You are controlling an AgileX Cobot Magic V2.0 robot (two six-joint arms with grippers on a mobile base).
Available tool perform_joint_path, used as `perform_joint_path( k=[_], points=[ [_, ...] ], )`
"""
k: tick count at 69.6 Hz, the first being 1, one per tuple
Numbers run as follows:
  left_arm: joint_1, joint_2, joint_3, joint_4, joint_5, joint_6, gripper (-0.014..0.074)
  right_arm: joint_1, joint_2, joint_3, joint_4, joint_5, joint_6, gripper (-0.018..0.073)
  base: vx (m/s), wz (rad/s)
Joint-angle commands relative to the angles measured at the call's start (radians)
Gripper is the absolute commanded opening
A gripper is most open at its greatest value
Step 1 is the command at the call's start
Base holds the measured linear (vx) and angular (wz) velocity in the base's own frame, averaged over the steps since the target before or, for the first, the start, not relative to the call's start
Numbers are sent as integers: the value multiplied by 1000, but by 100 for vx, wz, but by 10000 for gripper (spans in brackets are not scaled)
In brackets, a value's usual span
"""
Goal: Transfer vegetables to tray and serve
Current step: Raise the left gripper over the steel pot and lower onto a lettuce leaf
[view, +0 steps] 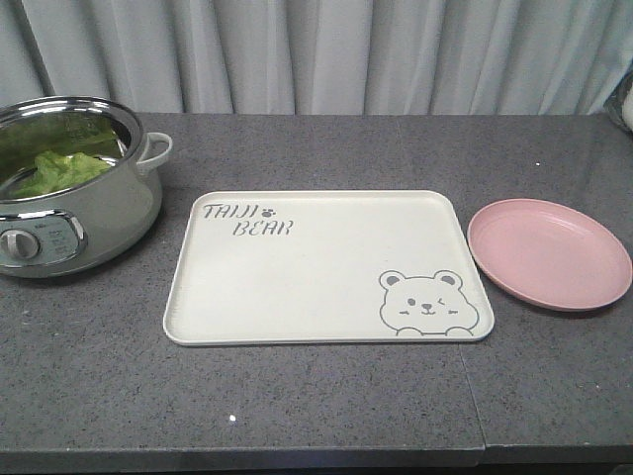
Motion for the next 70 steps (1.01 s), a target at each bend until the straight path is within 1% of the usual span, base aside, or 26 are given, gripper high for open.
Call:
perform_joint_path(
  k=[1, 5, 8, 12, 13, 15, 18, 22, 26, 28, 33, 36, 40, 43, 49, 57, 63, 70],
  points=[
    [2, -13, -120, 35, 97, -18, 29, -6, 77, -111, -3, -12, -23, 101, 0, 0],
    [2, -12, -181, 34, 217, -18, 61, -6, 112, -146, -2, -32, -23, 181, 0, 0],
    [2, -12, -213, 28, 288, -18, 92, -6, 138, -167, 5, -52, -22, 272, 0, 0],
    [2, -12, -244, -2, 366, -18, 153, -6, 161, -175, 9, -89, -21, 387, 0, 0],
    [2, -12, -248, -7, 375, -18, 167, -6, 167, -175, 9, -105, -21, 424, 0, 0],
    [2, -12, -250, -28, 386, -20, 205, -6, 175, -172, 9, -127, -20, 469, 0, 0],
    [2, -12, -248, -92, 385, -20, 269, -6, 180, -169, 9, -155, -18, 542, 0, 0],
    [2, -12, -248, -160, 379, -20, 337, -6, 184, -169, 15, -177, -7, 597, 0, 0],
    [2, -12, -248, -233, 371, -17, 395, -6, 185, -169, 32, -184, 3, 612, 0, 0],
    [2, -12, -248, -251, 366, -16, 417, -6, 189, -169, 30, -175, -3, 610, 0, 0],
    [1, 5, -250, -245, 363, -10, 453, -6, 221, -175, 15, -133, -23, 601, 0, 0],
    [0, 29, -265, -244, 379, -9, 456, -6, 256, -199, -1, -93, -32, 598, 0, 0],
    [0, 93, -310, -238, 415, 4, 455, -6, 302, -246, -21, -34, -70, 594, 0, 0],
    [0, 140, -344, -237, 443, 39, 454, -6, 350, -303, -26, 13, -112, 594, 0, 0],
    [0, 280, -452, -237, 507, 145, 455, -6, 444, -406, -22, 100, -196, 594, 0, 0],
    [0, 498, -628, -237, 577, 260, 455, -6, 573, -510, -19, 199, -252, 594, 0, 0],
    [0, 688, -788, -237, 631, 337, 455, -6, 644, -535, -18, 225, -280, 594, 0, 0],
    [2, 893, -963, -236, 675, 384, 455, -6, 696, -538, -18, 224, -284, 594, 0, 0]
  ],
)
